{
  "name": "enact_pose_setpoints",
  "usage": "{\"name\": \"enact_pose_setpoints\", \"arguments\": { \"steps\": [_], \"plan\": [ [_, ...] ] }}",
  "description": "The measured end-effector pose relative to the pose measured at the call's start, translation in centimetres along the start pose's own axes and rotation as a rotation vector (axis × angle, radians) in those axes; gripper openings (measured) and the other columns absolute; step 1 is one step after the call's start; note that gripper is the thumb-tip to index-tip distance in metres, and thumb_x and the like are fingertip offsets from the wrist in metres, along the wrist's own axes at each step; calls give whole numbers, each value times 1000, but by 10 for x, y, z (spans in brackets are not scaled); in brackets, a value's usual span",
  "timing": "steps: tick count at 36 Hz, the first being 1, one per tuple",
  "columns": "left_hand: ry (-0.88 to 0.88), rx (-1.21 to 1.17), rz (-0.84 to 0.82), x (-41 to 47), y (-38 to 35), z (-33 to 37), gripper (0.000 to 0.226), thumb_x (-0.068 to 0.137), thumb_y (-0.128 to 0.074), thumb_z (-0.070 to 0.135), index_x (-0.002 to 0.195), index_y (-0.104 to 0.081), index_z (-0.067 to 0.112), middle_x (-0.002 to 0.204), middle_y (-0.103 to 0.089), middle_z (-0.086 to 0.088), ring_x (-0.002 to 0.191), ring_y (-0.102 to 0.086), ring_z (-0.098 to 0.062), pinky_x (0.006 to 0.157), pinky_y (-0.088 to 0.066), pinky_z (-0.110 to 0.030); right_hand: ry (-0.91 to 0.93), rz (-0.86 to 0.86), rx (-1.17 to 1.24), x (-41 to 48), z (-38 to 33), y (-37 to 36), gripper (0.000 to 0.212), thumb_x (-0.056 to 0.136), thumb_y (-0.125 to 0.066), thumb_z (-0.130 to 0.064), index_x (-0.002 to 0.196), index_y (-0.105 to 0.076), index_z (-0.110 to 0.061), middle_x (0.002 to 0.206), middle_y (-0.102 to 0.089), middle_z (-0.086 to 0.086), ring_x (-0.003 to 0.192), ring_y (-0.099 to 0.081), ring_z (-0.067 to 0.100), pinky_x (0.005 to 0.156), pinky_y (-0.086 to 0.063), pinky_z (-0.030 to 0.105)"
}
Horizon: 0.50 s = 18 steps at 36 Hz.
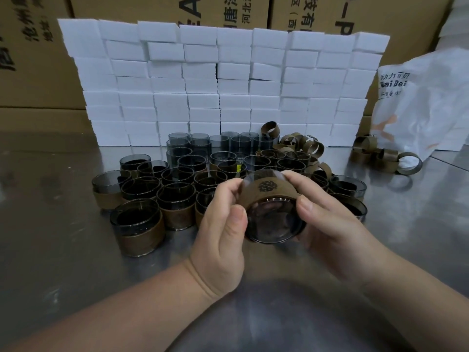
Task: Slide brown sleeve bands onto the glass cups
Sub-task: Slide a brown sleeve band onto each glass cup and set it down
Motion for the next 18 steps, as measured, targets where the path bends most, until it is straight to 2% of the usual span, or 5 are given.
{"name": "enact_pose_setpoints", "arguments": {
  "steps": [3, 7, 10, 12, 18],
  "plan": [
    [-9, -13, -13, 1, -1, 3, 51, 90, -29, 63, 112, -47, 20, 103, -61, 5, 97, -58, -5, 83, -42, -16, -4, -9, -2, 0, -1, 1, 63, 59, -78, -53, 115, -62, -28, 112, -67, 4, 103, -64, 20, 79, -53, 31],
    [17, -79, -29, 0, -3, -1, 52, 89, -35, 63, 110, -48, 17, 101, -61, 7, 95, -59, -8, 80, -45, -20, -11, -34, 19, 1, -3, -1, 42, 65, -70, -29, 107, -67, -29, 105, -67, 3, 95, -65, 18, 76, -54, 29],
    [95, -140, -15, -2, -1, -12, 44, 83, -42, 51, 106, -47, 14, 105, -61, -9, 97, -58, -28, 82, -48, -44, -9, -49, 58, -1, -1, -4, 43, 62, -67, -25, 104, -67, -25, 102, -68, 3, 92, -65, 17, 73, -53, 27],
    [131, -130, 1, -3, 1, -17, 40, 78, -36, 46, 102, -47, 17, 98, -60, -8, 92, -56, -28, 79, -44, -49, -10, -56, 59, -2, 3, -5, 47, 61, -66, -16, 107, -60, -21, 102, -68, 0, 93, -64, 16, 72, -52, 25],
    [83, 58, -102, -3, -8, -10, 39, 77, -32, 44, 105, -44, 20, 98, -54, -3, 92, -53, -19, 80, -44, -38, 41, 24, -252, -1, 3, 2, 42, 59, -59, -39, 100, -53, -29, 104, -61, 2, 95, -59, 17, 84, -48, 32]
  ]
}}
Point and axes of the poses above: each hand's wrist, its own x-axis towards the middle knuckle, its own y-axis out of the back of the hand, z = x × y, the point moved 10 cm from there along x, towards the middle knuckle
